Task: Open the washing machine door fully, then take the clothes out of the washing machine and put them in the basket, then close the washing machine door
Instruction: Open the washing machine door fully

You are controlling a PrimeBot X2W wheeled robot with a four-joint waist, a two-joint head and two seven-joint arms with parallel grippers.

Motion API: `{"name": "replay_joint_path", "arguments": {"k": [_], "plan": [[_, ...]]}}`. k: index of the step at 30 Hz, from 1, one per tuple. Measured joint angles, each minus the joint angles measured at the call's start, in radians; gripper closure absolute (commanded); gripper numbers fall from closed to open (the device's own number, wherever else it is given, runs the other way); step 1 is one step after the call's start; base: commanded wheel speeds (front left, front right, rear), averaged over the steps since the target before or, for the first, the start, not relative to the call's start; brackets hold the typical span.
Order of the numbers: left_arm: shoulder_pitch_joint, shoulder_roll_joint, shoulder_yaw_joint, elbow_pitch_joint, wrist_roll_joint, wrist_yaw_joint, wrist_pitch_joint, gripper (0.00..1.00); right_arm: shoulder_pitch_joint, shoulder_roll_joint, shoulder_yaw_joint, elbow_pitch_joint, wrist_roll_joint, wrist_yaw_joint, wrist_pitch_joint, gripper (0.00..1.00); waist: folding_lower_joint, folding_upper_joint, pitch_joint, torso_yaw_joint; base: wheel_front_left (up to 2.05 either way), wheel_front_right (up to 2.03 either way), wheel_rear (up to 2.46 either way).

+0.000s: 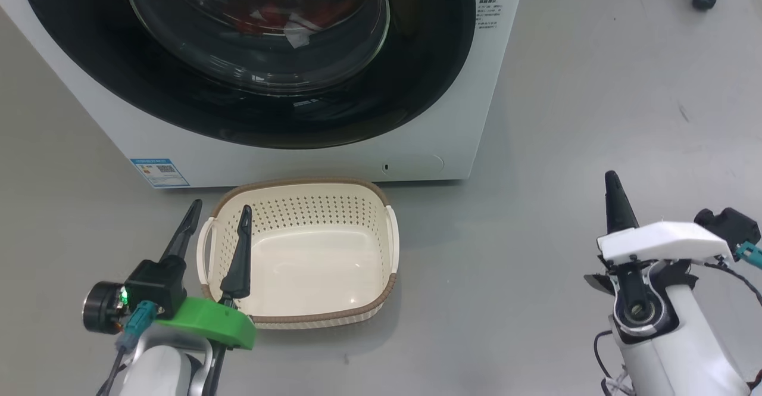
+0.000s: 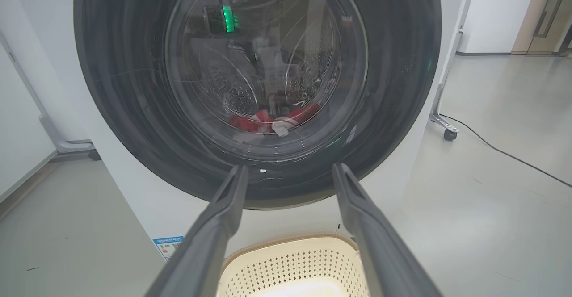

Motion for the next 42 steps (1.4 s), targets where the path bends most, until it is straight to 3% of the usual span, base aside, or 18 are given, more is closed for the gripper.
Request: {"name": "replay_joint_path", "arguments": {"k": [7, 13, 42], "plan": [[-0.045, -0.004, -0.002, -0.015, 0.005, -0.010, -0.003, 0.00, -0.131, -0.003, -0.004, -0.004, 0.184, 0.000, 0.106, 1.00, 0.0000, 0.0000, 0.062, 0.014, 0.00, 0.00, 0.00], [-0.081, -0.006, -0.001, -0.028, 0.005, -0.018, -0.003, 0.00, -0.245, -0.005, -0.022, -0.004, 0.249, 0.000, 0.170, 1.00, 0.0000, 0.0000, 0.117, 0.028, 0.00, 0.00, 0.00], [-0.195, -0.020, -0.038, -0.028, 0.004, -0.052, -0.003, 0.00, -0.716, -0.078, -0.012, 0.113, 0.306, -0.011, 0.405, 1.00, 0.0001, 0.0000, 0.296, 0.126, 0.00, 0.00, 0.00]]}}
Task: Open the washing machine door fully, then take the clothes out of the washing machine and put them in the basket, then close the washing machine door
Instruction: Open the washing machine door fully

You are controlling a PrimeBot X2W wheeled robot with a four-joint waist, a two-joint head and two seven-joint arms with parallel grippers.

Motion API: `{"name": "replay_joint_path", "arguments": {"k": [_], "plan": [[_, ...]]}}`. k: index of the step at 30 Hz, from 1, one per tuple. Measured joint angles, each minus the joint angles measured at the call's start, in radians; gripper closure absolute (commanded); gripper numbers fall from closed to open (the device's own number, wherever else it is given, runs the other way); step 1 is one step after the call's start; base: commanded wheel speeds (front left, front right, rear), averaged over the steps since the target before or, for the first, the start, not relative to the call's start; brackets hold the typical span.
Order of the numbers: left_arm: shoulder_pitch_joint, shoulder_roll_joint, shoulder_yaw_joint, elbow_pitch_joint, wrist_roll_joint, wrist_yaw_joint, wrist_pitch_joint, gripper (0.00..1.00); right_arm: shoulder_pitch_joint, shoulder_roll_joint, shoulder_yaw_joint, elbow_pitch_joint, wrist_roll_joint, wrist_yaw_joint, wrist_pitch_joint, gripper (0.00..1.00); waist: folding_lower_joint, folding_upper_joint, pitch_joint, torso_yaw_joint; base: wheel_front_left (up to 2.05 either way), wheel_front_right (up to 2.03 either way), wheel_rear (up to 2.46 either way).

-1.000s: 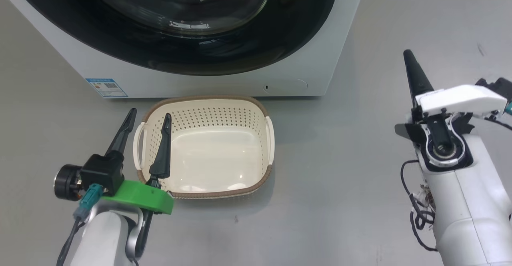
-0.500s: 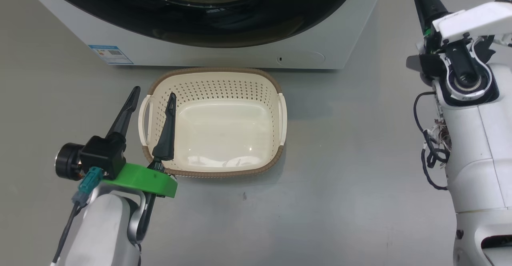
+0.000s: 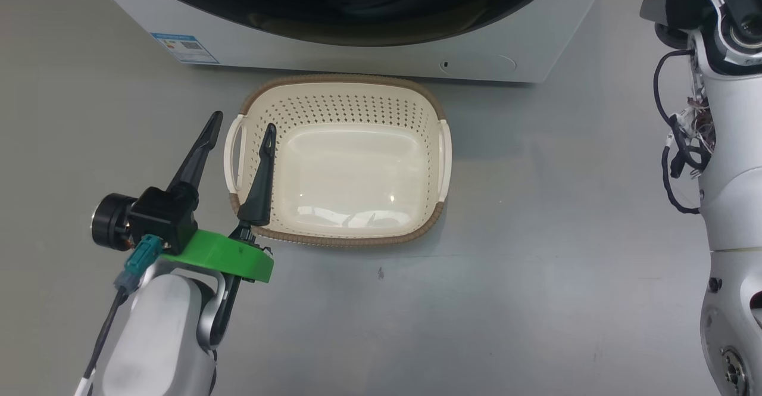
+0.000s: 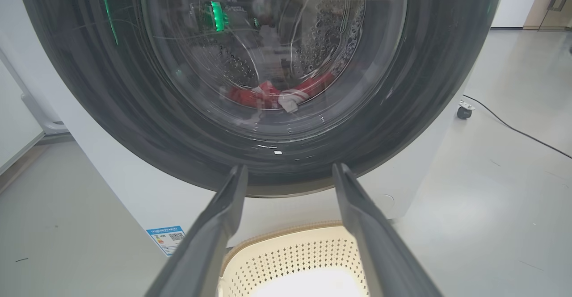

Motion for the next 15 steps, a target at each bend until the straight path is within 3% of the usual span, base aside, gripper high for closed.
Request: {"name": "replay_joint_path", "arguments": {"k": [15], "plan": [[-0.015, -0.002, -0.017, 0.002, -0.019, -0.003, 0.000, 0.00, -0.121, -0.033, 0.021, 0.090, 0.000, -0.006, 0.077, 1.00, 0.0000, 0.0000, 0.021, 0.027, 0.00, 0.00, 0.00]]}}
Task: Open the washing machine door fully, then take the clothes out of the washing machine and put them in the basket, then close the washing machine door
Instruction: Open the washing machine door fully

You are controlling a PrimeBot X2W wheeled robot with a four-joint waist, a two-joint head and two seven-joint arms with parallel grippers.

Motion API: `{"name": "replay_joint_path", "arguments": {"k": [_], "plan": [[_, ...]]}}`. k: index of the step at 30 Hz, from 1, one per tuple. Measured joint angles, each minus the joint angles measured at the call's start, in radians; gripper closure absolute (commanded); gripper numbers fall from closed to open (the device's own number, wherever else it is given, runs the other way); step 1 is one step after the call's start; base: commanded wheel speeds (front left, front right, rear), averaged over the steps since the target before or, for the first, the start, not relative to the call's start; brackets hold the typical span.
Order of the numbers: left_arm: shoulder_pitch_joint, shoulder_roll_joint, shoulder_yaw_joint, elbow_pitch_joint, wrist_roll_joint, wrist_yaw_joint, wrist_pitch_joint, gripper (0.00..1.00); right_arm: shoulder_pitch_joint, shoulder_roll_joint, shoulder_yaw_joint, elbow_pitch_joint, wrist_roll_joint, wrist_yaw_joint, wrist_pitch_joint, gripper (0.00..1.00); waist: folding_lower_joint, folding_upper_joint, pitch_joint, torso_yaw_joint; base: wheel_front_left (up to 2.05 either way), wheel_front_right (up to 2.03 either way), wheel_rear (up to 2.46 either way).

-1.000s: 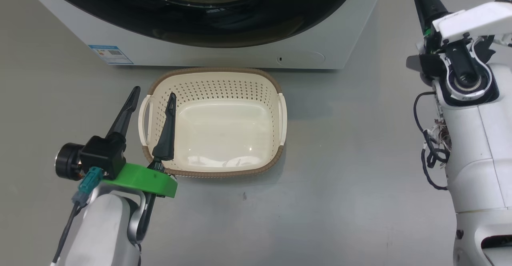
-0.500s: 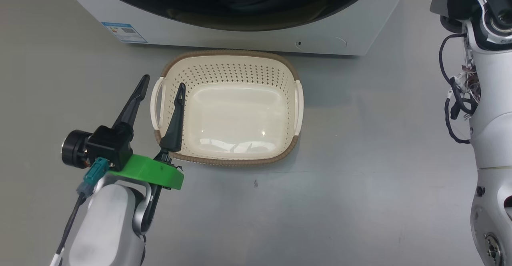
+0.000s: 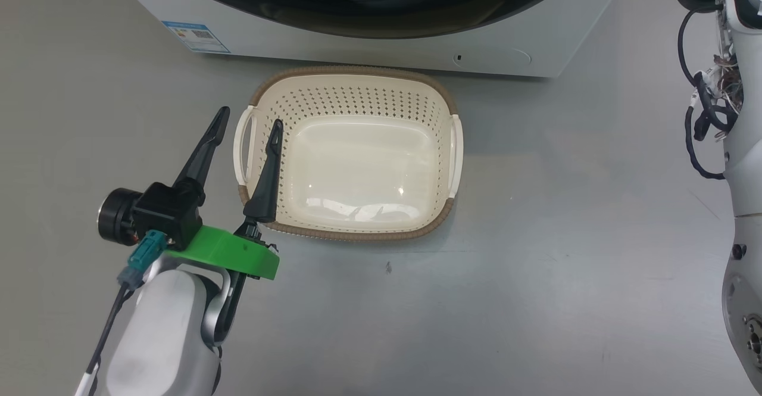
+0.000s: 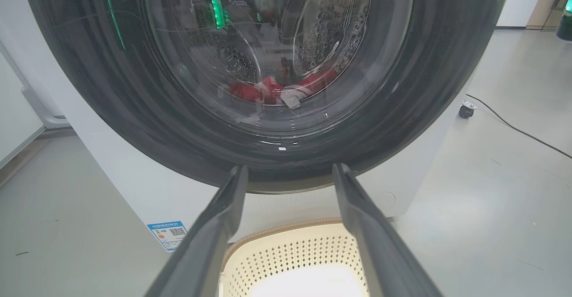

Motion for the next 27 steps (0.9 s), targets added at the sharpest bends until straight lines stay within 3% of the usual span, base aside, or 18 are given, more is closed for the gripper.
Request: {"name": "replay_joint_path", "arguments": {"k": [13, 27], "plan": [[-0.007, 0.000, -0.017, 0.000, -0.009, -0.007, 0.000, 0.00, -0.072, -0.015, 0.013, 0.086, 0.020, -0.036, 0.088, 1.00, 0.0000, 0.0000, 0.011, 0.016, 0.00, 0.00, 0.00], [-0.017, -0.001, -0.024, 0.000, -0.009, -0.007, 0.000, 0.00, -0.105, -0.036, 0.011, 0.137, 0.080, -0.038, 0.208, 1.00, 0.0000, 0.0000, 0.018, 0.019, 0.00, 0.00, 0.00]]}}
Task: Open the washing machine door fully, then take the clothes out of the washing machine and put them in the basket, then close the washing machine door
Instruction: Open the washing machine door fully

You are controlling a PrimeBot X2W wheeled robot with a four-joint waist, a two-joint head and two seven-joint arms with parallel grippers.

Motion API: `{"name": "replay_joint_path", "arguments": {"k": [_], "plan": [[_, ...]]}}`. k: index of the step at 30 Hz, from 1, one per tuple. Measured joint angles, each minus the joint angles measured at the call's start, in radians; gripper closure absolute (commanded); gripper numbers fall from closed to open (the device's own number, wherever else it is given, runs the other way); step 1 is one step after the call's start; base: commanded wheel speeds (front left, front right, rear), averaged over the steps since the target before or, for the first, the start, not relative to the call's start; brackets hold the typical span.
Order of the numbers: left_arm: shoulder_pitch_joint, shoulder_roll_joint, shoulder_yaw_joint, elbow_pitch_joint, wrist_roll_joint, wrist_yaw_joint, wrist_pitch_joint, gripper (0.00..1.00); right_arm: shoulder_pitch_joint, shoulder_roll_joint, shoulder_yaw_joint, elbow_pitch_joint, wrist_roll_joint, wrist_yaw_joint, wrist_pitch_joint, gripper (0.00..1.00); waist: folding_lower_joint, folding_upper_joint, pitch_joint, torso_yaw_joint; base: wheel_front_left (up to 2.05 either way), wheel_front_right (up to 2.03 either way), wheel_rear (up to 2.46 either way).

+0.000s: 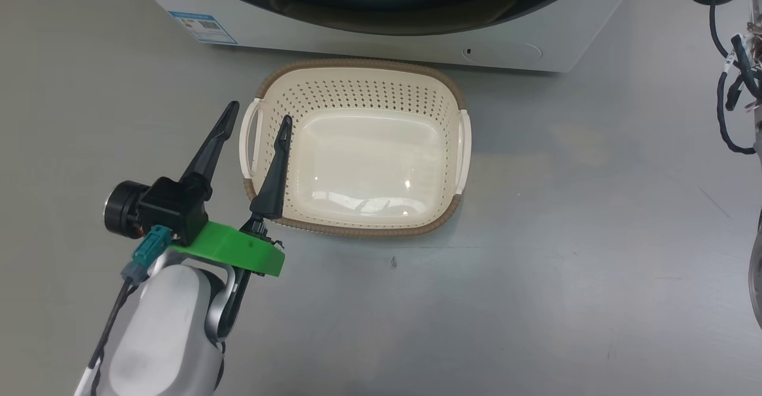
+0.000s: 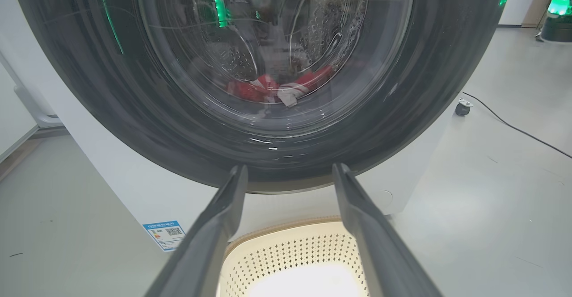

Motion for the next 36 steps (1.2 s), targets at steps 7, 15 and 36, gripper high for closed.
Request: {"name": "replay_joint_path", "arguments": {"k": [7, 15, 36], "plan": [[0.000, -0.001, 0.008, 0.005, 0.000, 0.000, 0.000, 0.00, 0.000, 0.001, 0.002, 0.025, 0.033, 0.001, 0.064, 1.00, 0.0000, 0.0000, -0.007, -0.012, 0.00, 0.00, 0.00], [0.000, -0.002, 0.012, 0.009, 0.001, 0.000, 0.000, 0.00, 0.003, 0.002, 0.024, 0.041, 0.045, 0.002, 0.140, 1.00, 0.0000, 0.0000, -0.018, -0.024, 0.00, 0.00, 0.00], [0.005, -0.002, 0.040, 0.027, 0.003, 0.001, 0.000, 0.00, 0.128, 0.033, 0.062, 0.037, 0.065, 0.038, 0.241, 1.00, 0.0000, 0.0000, -0.079, -0.051, 0.00, 0.00, 0.00]]}}
